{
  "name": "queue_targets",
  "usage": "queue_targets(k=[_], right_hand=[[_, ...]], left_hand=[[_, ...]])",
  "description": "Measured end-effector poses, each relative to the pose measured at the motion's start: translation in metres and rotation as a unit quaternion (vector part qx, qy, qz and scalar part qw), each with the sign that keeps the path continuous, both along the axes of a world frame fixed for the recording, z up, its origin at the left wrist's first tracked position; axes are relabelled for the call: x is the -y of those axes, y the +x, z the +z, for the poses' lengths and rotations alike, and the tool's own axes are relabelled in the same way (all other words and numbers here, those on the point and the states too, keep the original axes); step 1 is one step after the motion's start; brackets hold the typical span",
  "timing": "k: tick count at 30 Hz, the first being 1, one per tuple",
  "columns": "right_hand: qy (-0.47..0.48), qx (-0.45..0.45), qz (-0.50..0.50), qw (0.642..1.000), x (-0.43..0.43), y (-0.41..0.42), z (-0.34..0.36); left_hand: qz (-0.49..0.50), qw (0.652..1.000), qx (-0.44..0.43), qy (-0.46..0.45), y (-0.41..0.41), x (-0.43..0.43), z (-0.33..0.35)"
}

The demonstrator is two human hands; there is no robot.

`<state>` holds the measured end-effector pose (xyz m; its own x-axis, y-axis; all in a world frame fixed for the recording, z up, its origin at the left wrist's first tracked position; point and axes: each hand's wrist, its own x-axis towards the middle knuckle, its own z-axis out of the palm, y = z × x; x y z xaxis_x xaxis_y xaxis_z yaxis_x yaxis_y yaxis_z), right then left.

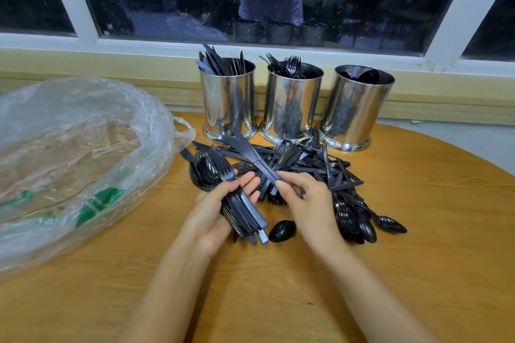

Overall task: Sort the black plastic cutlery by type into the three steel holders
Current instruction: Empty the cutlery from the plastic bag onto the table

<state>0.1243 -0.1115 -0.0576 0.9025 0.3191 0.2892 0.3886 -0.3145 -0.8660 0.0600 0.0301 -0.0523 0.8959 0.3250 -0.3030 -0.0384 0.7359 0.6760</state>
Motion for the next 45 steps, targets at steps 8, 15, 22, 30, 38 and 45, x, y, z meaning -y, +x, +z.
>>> queue_targets(k=[8, 15, 22, 30, 38, 45], right_hand=[[0.015, -0.022, 0.051, 0.998, -0.013, -0.017, -0.009], [0.013, -0.011, 0.035, 0.999, 0.002, -0.003, -0.001], [-0.123, 0.072, 0.011, 0.990, 0.003, 0.020, -0.003], [-0.327, 0.177, 0.074, 0.925, -0.017, 0.018, -0.014], [-0.306, 0.138, -0.001, 0.942, 0.024, 0.027, -0.015], [-0.252, 0.098, -0.063, 0.961, 0.032, 0.031, -0.014]], left_hand=[[-0.007, 0.999, -0.022, 0.027, -0.001, -0.005, -0.001], [0.051, 0.998, -0.018, -0.016, 0.001, -0.019, -0.003], [0.054, 0.996, 0.005, -0.066, -0.001, -0.024, 0.000], [0.046, 0.997, 0.009, -0.064, -0.003, -0.023, -0.001], [0.037, 0.997, 0.008, -0.067, -0.003, -0.020, 0.001], [0.039, 0.997, -0.007, -0.061, -0.001, -0.020, -0.004]])
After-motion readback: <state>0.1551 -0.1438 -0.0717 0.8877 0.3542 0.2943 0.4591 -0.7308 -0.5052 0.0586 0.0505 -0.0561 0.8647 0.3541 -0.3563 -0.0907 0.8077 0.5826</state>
